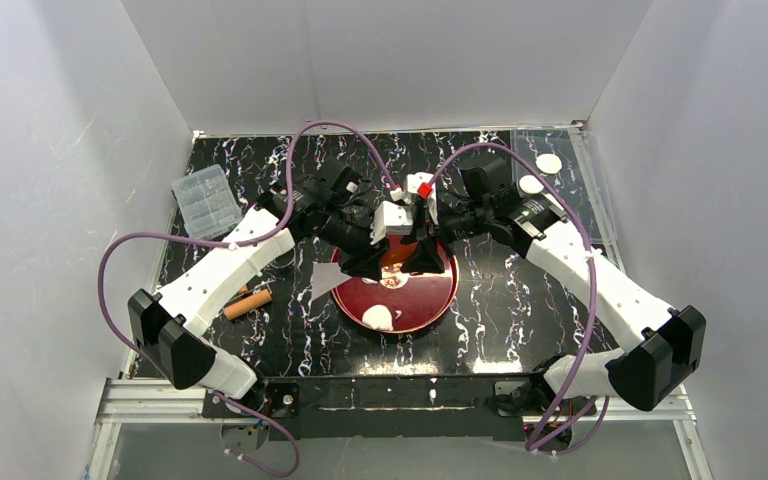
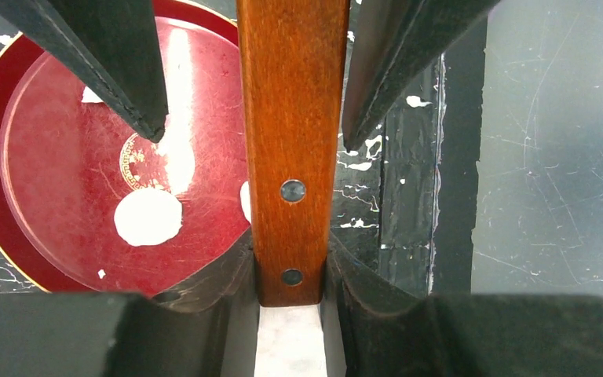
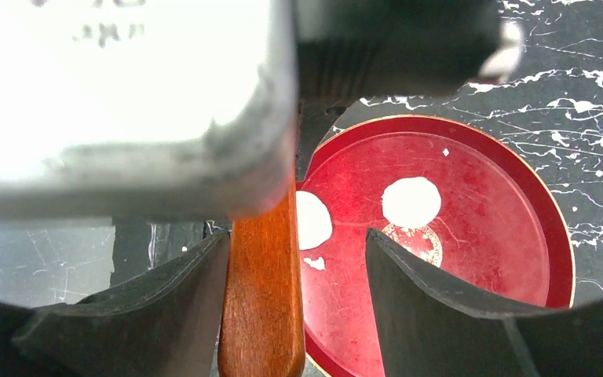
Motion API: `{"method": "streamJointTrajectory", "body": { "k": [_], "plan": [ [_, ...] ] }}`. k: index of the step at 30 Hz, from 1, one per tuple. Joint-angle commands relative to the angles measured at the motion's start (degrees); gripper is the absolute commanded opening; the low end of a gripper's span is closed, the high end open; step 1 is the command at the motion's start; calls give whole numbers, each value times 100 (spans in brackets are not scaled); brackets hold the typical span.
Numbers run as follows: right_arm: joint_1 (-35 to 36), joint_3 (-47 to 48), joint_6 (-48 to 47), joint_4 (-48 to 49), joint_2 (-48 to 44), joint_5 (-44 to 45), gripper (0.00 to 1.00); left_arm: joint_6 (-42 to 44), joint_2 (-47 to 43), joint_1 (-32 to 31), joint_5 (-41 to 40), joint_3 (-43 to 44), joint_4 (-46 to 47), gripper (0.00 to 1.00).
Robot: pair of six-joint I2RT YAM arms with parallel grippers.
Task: Roll out the dumpling wrappers from the dough
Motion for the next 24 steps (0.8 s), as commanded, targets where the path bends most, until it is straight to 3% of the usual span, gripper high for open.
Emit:
{"method": "streamJointTrajectory", "body": {
  "k": [1, 7, 9, 15, 19, 21, 24],
  "plan": [
    [98, 286, 208, 176, 96, -38, 69, 79, 31, -29, 44, 214, -116, 0],
    [98, 336, 251, 50, 218, -33, 60, 62, 42, -30, 63, 267, -116, 0],
    [98, 344, 302, 44, 258, -111, 50, 52, 52, -29, 47, 271, -106, 0],
    [93, 328, 351, -10, 293, -223, 5, -67, 52, -35, -19, 283, -19, 0],
    [98, 80, 246, -58, 174, -91, 1, -254, 71, -18, -134, 372, 8, 2],
    [97, -131, 275, -5, 85, -7, 1, -254, 49, -8, -163, 364, 11, 28],
    [91, -375, 627, 225, -29, 156, 1, -363, -17, -6, -342, 216, 207, 54]
  ]
}}
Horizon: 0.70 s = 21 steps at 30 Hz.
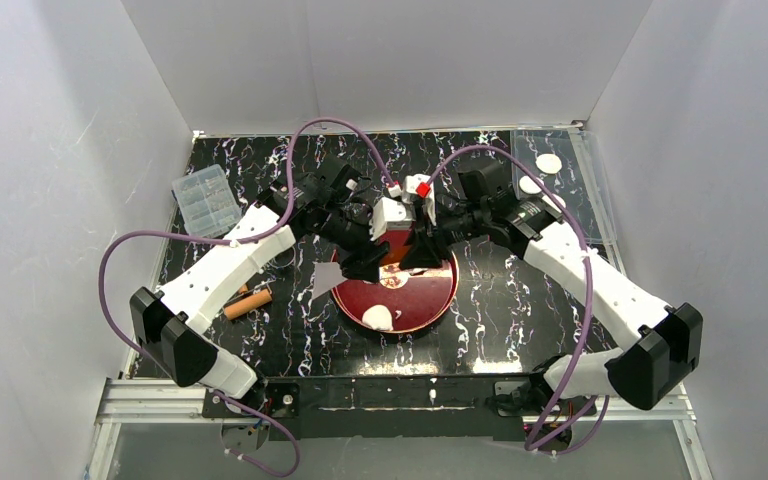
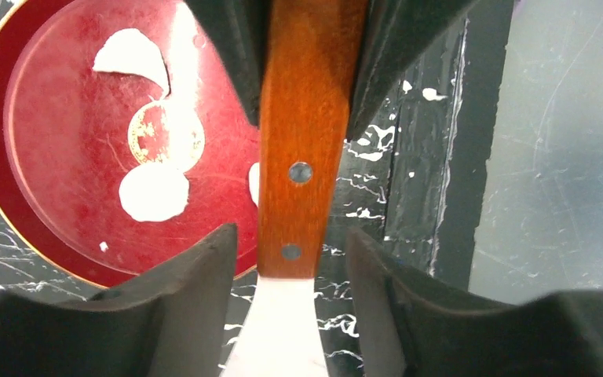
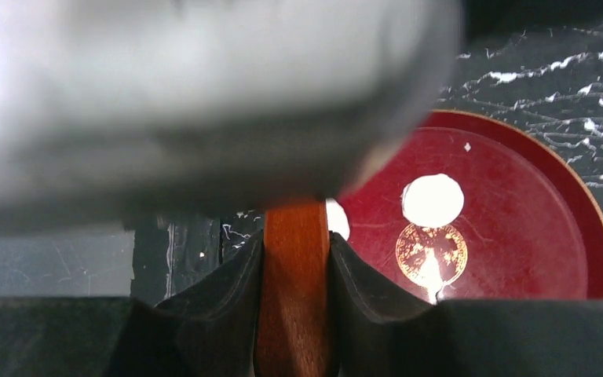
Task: Roll out the dumpling wrappers from the dough
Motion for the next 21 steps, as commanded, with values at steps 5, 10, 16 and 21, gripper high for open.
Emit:
{"method": "streamJointTrajectory", "body": {
  "k": [5, 10, 16, 21],
  "plan": [
    [72, -691, 843, 533, -243, 772, 1, -420, -198, -59, -510, -26, 699, 76],
    [50, -732, 1717, 687, -192, 1330, 1, 85, -543, -56, -888, -335, 962, 98],
    [28, -841, 3557, 1436, -369, 1382, 1, 1122, -1647, -158, -1489, -1535, 2349, 98],
    [36, -998, 4246, 1884, -525, 1366, 1, 1547, -2326, -256, -1523, -2481, 3370, 98]
  ]
}}
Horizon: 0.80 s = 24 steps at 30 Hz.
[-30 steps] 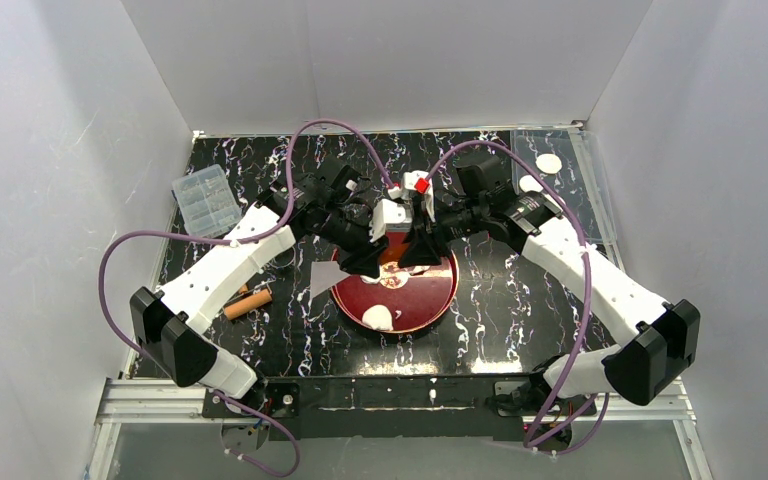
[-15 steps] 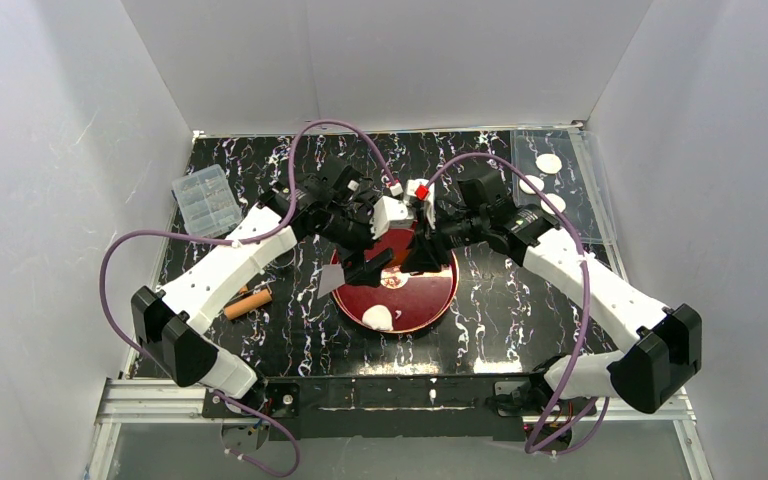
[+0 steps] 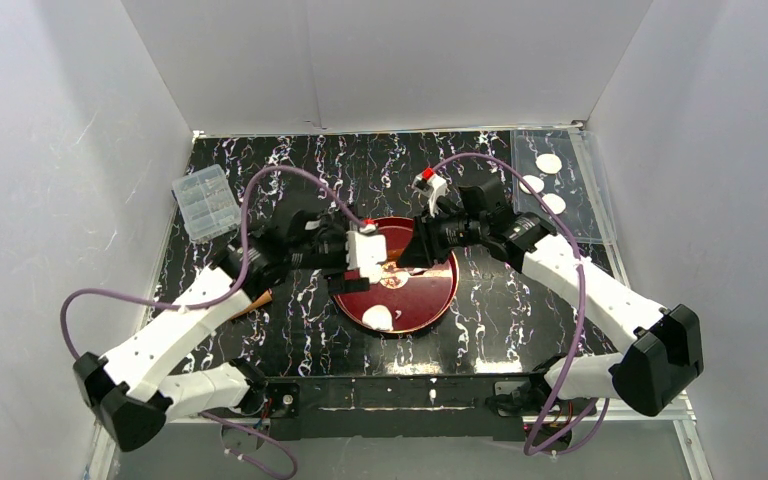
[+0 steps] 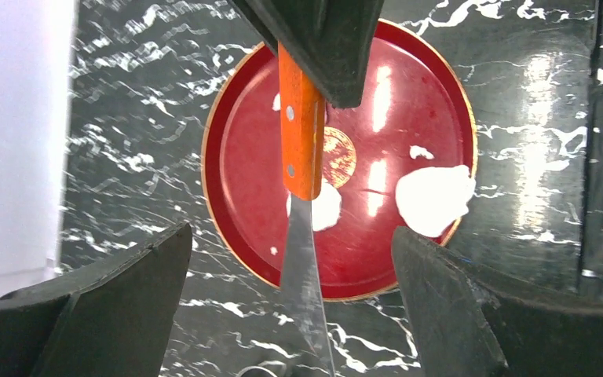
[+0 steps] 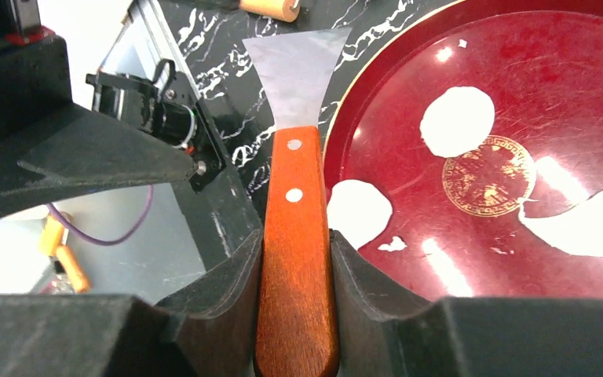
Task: Roll out the dumpling wrappers from the dough
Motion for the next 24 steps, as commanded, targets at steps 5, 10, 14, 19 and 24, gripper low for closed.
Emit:
{"method": "streamJointTrajectory", "body": {
  "k": [5, 10, 14, 19, 24],
  "plan": [
    [49, -10, 1078, 888, -341, -146, 1, 385, -17, -89, -176, -162, 974, 92],
    [67, 92, 1052, 856, -393, -142, 1, 284, 263, -131, -168, -143, 914, 75],
    [69, 93, 1038, 864, -435, -243, 1, 138, 376, -131, -319, 27, 934, 51],
    [67, 54, 1063, 944, -443, -359, 1, 149, 381, -131, -290, 20, 994, 33],
    [67, 57, 1117, 1040, -452, -406, 1, 174, 375, -143, -205, -7, 1011, 30]
  ]
}}
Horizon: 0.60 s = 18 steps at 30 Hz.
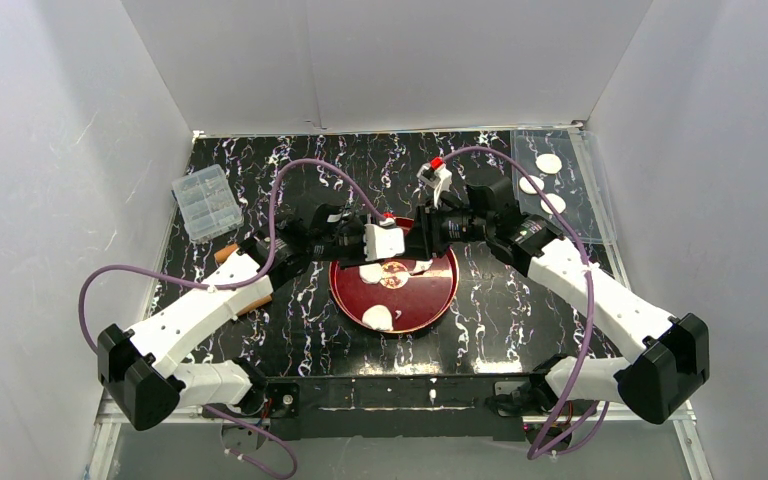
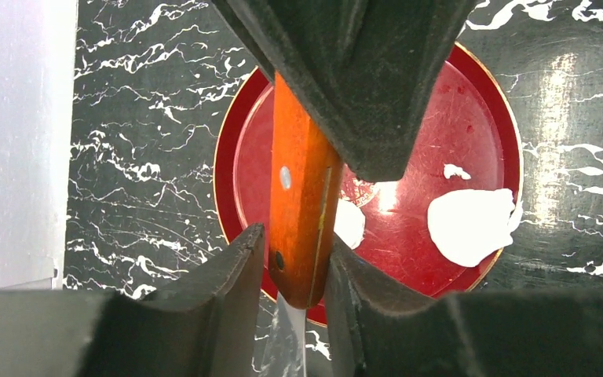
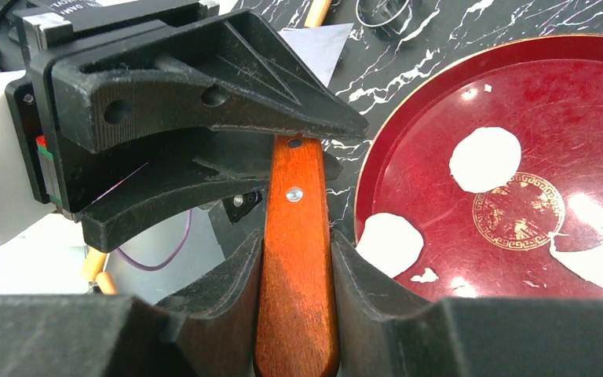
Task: Roll out the dumpling wrappers from the dough
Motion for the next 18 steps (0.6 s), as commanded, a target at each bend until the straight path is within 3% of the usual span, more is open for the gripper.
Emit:
{"method": "streamJointTrajectory", "body": {
  "k": [1, 4, 8, 14, 18],
  "plan": [
    [40, 116, 114, 377, -190, -321, 1, 17, -82, -21, 66, 213, 111, 25],
    [39, 111, 172, 378, -167, -348, 1, 6, -88, -18, 26, 243, 189, 0],
    [39, 319, 337, 186, -12, -442, 1, 254, -166, -28, 87, 204, 217, 0],
    [39, 1392, 496, -1056, 698, -644, 64, 809, -310, -44, 187, 35, 144, 0],
    [37, 1716, 547, -1397, 961, -759, 73, 920, -292, -44, 140, 69, 53, 0]
  ]
}}
